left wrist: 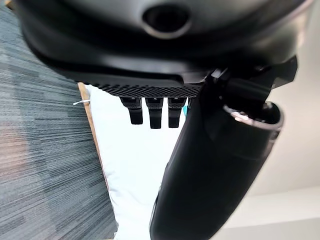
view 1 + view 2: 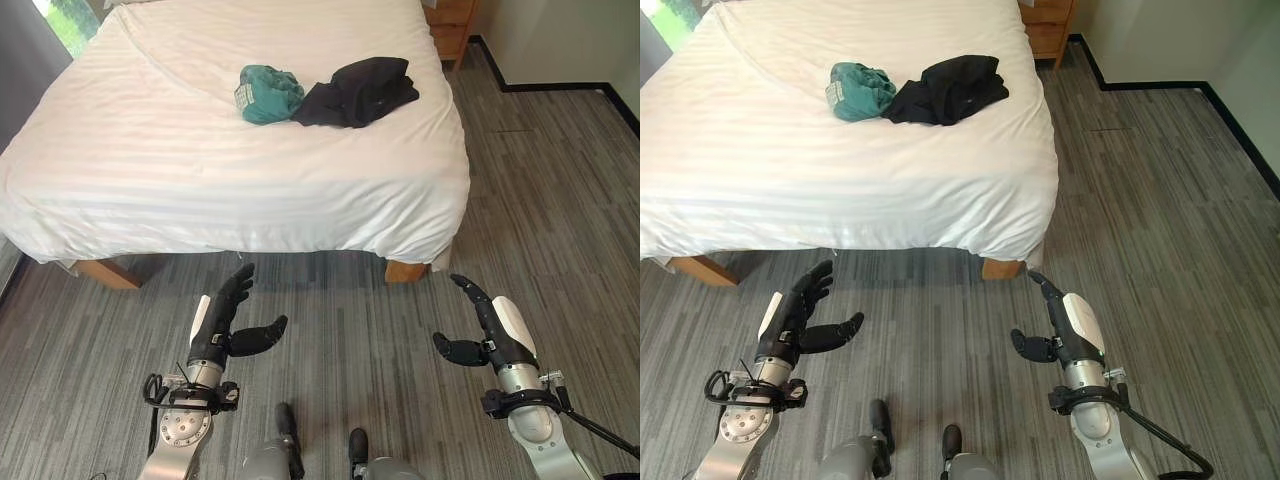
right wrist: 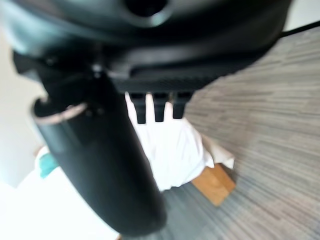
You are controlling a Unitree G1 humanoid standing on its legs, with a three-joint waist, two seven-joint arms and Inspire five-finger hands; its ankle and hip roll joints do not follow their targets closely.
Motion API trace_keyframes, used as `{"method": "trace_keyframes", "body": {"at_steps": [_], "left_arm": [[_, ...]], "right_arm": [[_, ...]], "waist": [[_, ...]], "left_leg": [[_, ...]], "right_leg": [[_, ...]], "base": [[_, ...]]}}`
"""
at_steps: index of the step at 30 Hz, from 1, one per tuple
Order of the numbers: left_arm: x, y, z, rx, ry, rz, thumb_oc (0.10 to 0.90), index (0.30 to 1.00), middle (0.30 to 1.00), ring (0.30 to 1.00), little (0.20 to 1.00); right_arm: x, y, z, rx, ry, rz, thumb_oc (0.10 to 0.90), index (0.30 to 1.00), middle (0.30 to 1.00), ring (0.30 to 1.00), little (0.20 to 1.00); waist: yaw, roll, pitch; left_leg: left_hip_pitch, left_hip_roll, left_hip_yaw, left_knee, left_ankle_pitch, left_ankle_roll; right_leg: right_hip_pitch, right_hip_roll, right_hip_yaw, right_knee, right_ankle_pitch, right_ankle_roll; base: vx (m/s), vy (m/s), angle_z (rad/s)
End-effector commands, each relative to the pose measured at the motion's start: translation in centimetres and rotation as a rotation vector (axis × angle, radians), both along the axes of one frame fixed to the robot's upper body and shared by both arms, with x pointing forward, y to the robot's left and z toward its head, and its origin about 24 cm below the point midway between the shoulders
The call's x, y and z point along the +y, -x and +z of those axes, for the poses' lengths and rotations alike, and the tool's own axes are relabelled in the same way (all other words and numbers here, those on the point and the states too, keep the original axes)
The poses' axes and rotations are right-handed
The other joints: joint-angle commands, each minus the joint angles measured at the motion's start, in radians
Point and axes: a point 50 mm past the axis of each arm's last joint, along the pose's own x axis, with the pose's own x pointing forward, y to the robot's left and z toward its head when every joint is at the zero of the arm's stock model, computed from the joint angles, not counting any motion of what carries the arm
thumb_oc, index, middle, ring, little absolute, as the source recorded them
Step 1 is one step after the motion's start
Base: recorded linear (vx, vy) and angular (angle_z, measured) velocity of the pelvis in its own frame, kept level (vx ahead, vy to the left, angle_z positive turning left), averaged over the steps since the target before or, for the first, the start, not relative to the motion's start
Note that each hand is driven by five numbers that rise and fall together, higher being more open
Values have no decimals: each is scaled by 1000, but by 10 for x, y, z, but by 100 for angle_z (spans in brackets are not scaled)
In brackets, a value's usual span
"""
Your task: Pick up bed clothes into laundry basket.
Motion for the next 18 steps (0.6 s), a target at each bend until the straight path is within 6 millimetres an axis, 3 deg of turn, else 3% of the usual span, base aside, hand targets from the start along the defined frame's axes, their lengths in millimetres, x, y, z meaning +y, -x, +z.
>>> {"method": "trace_keyframes", "body": {"at_steps": [1, 3, 9, 11, 13, 15, 16, 17, 18], "left_arm": [[-1, -3, 42, -217, 6, -21, 800, 900, 900, 900, 900], [-1, -4, 41, -214, 7, -16, 800, 900, 900, 900, 900], [6, 0, 36, -190, -3, 14, 800, 900, 900, 900, 900], [13, 1, 37, -184, -36, 21, 800, 900, 900, 900, 900], [19, 1, 37, -168, -71, 25, 800, 900, 900, 900, 900], [23, 0, 38, -166, -97, 27, 800, 900, 900, 900, 900], [23, -1, 38, -168, -97, 27, 800, 900, 900, 900, 900], [31, -3, 41, -177, -123, 52, 800, 900, 900, 900, 900], [32, -3, 42, -180, -127, 54, 800, 900, 900, 900, 900]], "right_arm": [[1, -8, 34, -188, 12, 18, 800, 900, 900, 900, 900], [0, -9, 32, -188, 4, 7, 800, 900, 900, 900, 900], [-7, -10, 35, -209, 56, -32, 800, 900, 900, 900, 900], [-17, -13, 39, -236, 94, -103, 800, 900, 900, 900, 900], [-29, -21, 56, -306, 137, -167, 800, 900, 900, 900, 900], [-32, -31, 76, -384, 168, -175, 800, 900, 900, 900, 900], [-32, -31, 76, -386, 167, -175, 800, 900, 900, 900, 900], [-26, -37, 101, -507, 177, -155, 800, 900, 900, 900, 900], [-24, -36, 106, -530, 179, -145, 800, 900, 900, 900, 900]], "waist": [[17, 4, -43], [25, -5, -47], [31, -10, -102], [38, -34, -128], [48, -61, -127], [51, -69, -113], [53, -67, -114], [63, -60, -102], [65, -63, -103]], "left_leg": [[-2, 23, -11, 51, 62, 25], [-11, 46, -68, -22, 100, 2], [-5, 73, -86, -31, 102, -9], [37, 51, -68, -31, 72, 17], [99, 20, -53, -31, 15, 57], [118, 13, -40, -31, -10, 76], [113, 16, -38, -31, -5, 76], [139, 35, -18, -31, -40, 85], [148, 34, -14, -31, -52, 86]], "right_leg": [[10, -75, 56, -7, -77, 123], [50, -85, 75, -7, -99, 132], [99, -125, 124, -7, -114, 167], [99, -158, 143, 10, -80, 188], [28, -174, 159, 194, -23, 234], [-41, -176, 167, 324, 70, 273], [-48, -173, 170, 326, 74, 273], [-151, -201, 86, 439, 121, 279], [-167, -215, 51, 418, 116, 268]], "base": [[460, 174, -19], [451, 216, -30], [327, 216, -44], [450, 322, -38], [314, 287, -29], [147, 173, -19], [212, 184, -5], [250, 140, -3], [272, 139, -26]]}}
